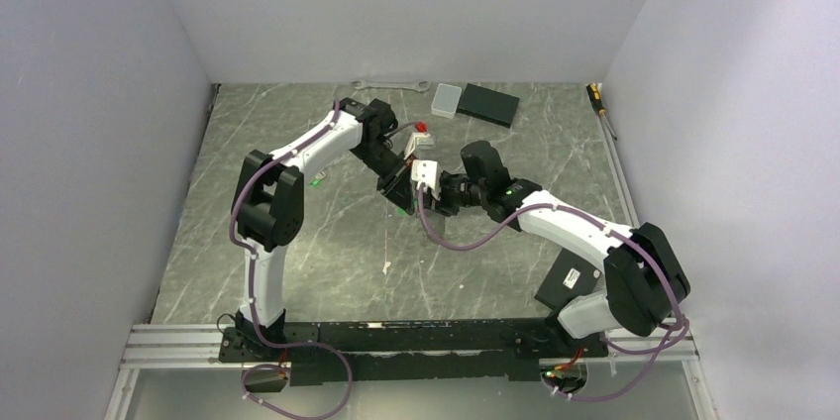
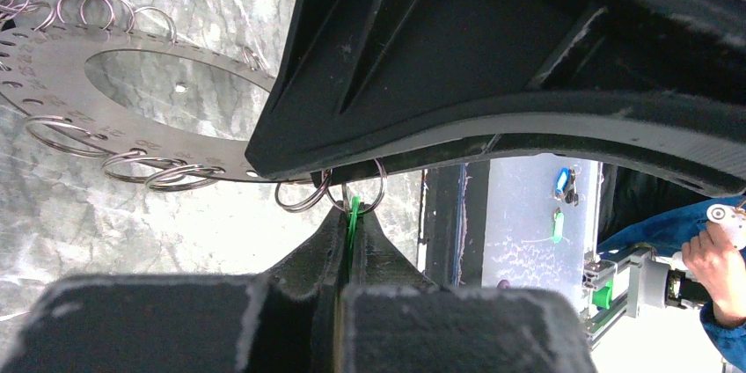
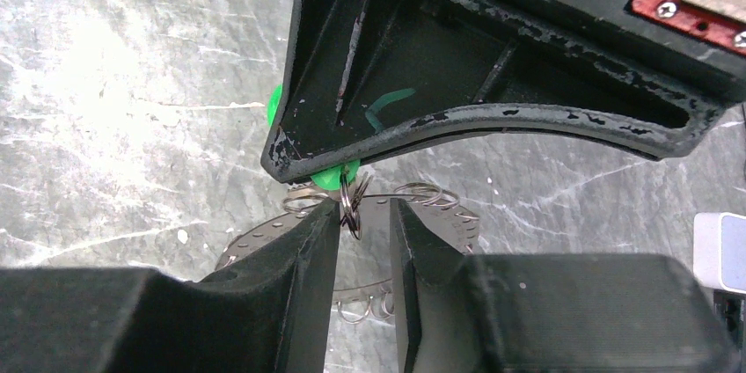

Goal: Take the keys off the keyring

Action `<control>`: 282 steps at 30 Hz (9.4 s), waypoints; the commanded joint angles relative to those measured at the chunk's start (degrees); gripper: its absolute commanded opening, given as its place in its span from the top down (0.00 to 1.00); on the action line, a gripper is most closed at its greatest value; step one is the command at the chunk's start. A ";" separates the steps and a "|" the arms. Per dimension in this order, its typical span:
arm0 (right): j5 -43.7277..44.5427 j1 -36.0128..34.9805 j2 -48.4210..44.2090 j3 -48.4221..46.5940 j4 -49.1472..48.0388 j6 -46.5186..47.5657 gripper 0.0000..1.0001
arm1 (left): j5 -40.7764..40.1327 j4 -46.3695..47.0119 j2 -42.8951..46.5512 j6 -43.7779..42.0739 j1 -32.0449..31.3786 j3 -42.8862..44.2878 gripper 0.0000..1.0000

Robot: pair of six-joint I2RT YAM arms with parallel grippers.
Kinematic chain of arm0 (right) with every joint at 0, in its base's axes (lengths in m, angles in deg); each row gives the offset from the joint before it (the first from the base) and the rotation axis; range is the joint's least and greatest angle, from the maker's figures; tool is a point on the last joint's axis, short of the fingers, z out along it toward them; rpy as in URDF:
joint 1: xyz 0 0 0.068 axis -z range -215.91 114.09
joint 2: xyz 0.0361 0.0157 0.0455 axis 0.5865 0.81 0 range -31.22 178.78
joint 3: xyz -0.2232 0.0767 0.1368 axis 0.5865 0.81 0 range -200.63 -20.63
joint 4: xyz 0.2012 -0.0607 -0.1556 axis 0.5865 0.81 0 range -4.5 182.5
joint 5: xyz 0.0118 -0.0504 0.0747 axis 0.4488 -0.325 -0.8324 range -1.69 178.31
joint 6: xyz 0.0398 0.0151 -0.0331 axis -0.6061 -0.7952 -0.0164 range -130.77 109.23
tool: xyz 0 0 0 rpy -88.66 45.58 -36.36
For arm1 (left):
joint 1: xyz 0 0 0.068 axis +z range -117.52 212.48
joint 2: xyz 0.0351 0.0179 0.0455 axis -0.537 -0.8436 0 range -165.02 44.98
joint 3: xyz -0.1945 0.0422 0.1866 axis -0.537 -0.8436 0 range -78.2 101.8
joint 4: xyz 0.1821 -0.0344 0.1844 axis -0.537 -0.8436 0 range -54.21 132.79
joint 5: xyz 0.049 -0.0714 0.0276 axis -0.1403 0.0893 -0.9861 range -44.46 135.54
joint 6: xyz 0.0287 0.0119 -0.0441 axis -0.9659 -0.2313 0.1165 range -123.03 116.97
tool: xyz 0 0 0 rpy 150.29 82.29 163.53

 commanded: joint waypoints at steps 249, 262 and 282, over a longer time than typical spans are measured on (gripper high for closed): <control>-28.27 10.87 -1.04 6.36 -26.31 -54.17 0.59 | -28.64 -2.30 11.60 -14.26 -13.13 9.26 1.00; -28.68 11.22 1.39 6.98 -25.79 -52.02 0.67 | -27.03 -2.38 11.22 -13.14 -12.55 10.25 1.00; -32.97 12.27 0.98 7.63 -26.22 -49.97 1.00 | -17.51 -0.27 11.80 -8.52 -3.05 7.37 1.00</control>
